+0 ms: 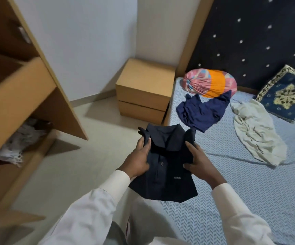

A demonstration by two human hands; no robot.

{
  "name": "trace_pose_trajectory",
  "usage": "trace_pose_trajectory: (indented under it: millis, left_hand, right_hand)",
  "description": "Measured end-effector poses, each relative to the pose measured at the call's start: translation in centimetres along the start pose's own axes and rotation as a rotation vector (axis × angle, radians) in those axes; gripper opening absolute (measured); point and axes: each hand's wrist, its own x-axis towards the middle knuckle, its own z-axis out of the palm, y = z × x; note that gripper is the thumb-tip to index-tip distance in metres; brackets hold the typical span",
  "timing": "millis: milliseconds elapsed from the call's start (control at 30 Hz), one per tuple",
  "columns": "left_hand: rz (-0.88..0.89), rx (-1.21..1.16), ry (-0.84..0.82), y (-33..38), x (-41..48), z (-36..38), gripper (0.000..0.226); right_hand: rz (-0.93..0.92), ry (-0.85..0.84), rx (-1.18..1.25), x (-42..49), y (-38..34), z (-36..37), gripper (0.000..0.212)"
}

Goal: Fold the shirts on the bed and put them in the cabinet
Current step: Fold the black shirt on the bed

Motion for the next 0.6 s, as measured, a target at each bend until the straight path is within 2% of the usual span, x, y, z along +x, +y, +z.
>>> trace_pose_trajectory:
  millis: [267,467,600]
  left_hand:
    - [-0.127,0.196,0.273,3.8,-9.2,-12.1,0.093]
    - [-0.254,0.094,0.439,0.6,-13.9,-19.3,0.092]
    - [-0.319,0.037,0.557,-4.0,-16.3,-24.2,0.092]
  right_hand:
    - [-0.219,-0.058,-0.028,-1.4,-14.7,-4.1,0.082]
    - [-0.414,-0.146,-0.063,2.4,-25.0,-2.8,0.080]
    - [-0.594,-0.183,-0.097,5.8,-32.9,0.0,0.079]
